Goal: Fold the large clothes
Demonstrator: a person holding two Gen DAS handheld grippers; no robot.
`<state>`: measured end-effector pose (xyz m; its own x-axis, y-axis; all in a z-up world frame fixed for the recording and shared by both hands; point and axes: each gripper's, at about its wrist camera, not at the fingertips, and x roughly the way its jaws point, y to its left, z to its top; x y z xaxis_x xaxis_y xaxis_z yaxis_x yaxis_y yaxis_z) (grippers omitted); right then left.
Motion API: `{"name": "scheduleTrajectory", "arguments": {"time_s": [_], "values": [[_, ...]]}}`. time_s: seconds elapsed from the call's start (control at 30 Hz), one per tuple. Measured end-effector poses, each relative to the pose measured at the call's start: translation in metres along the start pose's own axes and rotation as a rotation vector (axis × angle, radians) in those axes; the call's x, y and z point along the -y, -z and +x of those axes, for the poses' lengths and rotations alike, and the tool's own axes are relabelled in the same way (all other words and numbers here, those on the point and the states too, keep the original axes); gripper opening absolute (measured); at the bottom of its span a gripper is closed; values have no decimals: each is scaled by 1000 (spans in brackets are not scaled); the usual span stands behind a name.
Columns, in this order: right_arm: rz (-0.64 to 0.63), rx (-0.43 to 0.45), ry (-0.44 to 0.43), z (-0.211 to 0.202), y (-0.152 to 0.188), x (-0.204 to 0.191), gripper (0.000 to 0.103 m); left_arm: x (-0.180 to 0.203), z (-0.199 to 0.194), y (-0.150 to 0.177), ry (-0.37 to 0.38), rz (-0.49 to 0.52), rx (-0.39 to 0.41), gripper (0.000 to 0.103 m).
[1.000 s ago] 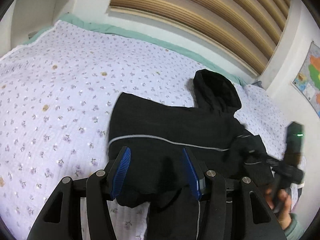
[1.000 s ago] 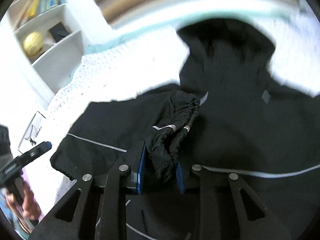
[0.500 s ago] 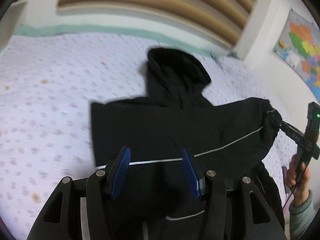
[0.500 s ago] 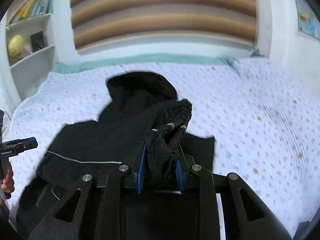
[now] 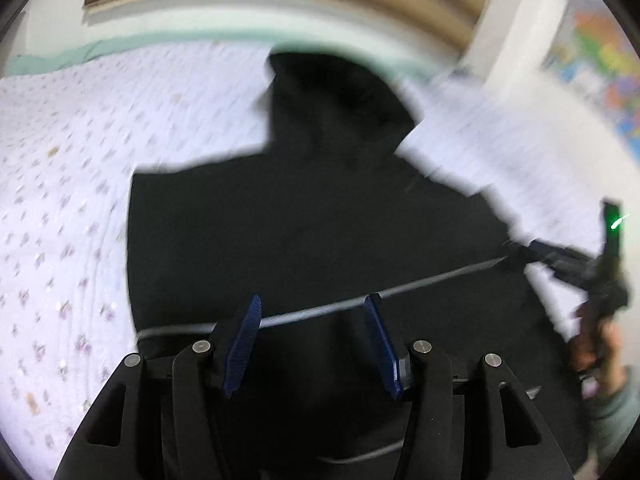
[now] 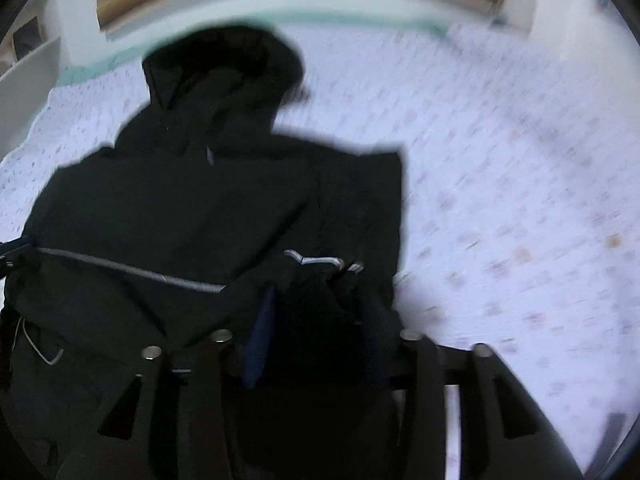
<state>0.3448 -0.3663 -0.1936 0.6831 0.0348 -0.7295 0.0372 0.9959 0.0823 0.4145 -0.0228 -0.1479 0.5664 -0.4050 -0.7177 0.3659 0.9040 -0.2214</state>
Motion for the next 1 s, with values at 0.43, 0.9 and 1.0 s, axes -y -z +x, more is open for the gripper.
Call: {"name": "scheduleTrajectory", "arguments": {"time_s": [0.43,0.9,1.0], "values": [[-114,-140,-28,75,-45,-102,80,-38,78,-20,-119,-164,-62,52],[-29,33,-79,-52,-16,-20,70,-22,-49,22,-43,-193,93,52],[2,-9,-87,-54,-7,-6,71,-28,-42,28,-31,-248,36,52]]}}
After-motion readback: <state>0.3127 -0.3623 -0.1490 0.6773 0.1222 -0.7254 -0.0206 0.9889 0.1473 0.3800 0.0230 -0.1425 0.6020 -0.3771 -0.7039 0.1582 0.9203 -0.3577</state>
